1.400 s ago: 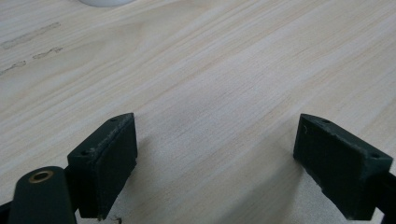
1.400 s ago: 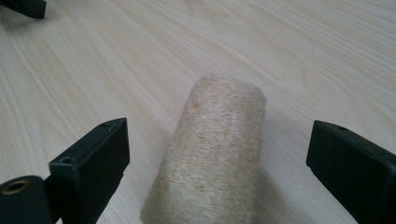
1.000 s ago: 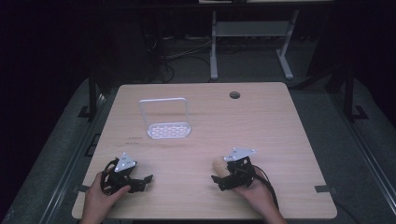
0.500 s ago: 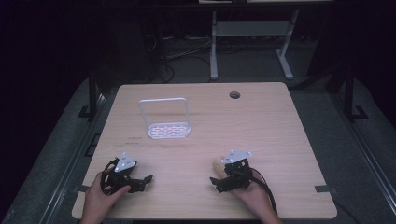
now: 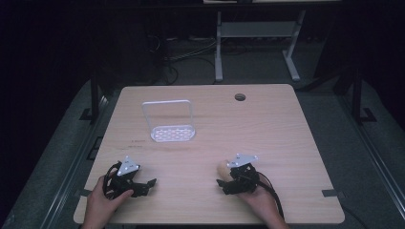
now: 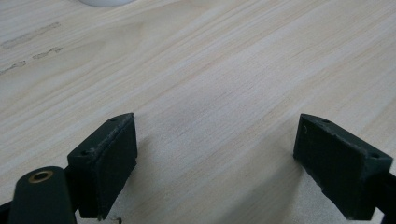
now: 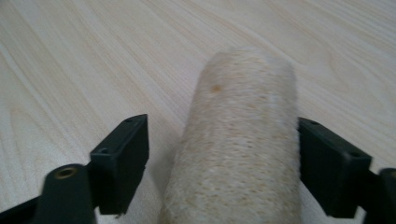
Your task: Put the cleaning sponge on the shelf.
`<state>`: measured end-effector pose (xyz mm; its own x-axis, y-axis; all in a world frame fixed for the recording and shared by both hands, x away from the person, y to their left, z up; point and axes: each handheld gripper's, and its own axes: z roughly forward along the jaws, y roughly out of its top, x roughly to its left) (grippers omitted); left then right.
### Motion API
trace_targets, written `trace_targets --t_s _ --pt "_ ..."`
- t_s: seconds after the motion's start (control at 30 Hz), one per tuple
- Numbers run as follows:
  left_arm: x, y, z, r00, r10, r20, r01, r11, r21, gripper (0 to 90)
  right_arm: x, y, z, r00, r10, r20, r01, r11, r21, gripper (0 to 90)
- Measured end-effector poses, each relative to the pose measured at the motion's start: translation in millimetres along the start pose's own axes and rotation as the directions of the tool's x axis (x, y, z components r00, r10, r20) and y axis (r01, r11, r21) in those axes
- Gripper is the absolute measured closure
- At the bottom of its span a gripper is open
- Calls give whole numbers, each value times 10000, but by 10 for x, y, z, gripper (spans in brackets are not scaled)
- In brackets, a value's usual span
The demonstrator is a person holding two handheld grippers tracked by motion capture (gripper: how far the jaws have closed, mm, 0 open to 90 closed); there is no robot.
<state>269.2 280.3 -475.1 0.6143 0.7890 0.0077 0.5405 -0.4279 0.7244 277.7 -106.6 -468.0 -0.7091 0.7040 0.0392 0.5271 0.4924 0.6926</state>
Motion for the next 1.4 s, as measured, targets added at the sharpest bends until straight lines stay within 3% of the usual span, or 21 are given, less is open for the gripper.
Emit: trace_targets --t_s 0.47,1.07,1.4 --pt "0 0 0 10000 1 1 -1 10000 1 131 -39 -18 -38 10000 30 51 -29 9999 -105 373" --pt "0 0 0 10000 0 -2 0 10000 1 131 -90 50 -56 9997 26 -244 -32 9996 -274 395" --pt "0 0 0 10000 4 -2 -4 10000 6 131 -159 186 -18 9988 -243 -430 227 9991 -371 396"
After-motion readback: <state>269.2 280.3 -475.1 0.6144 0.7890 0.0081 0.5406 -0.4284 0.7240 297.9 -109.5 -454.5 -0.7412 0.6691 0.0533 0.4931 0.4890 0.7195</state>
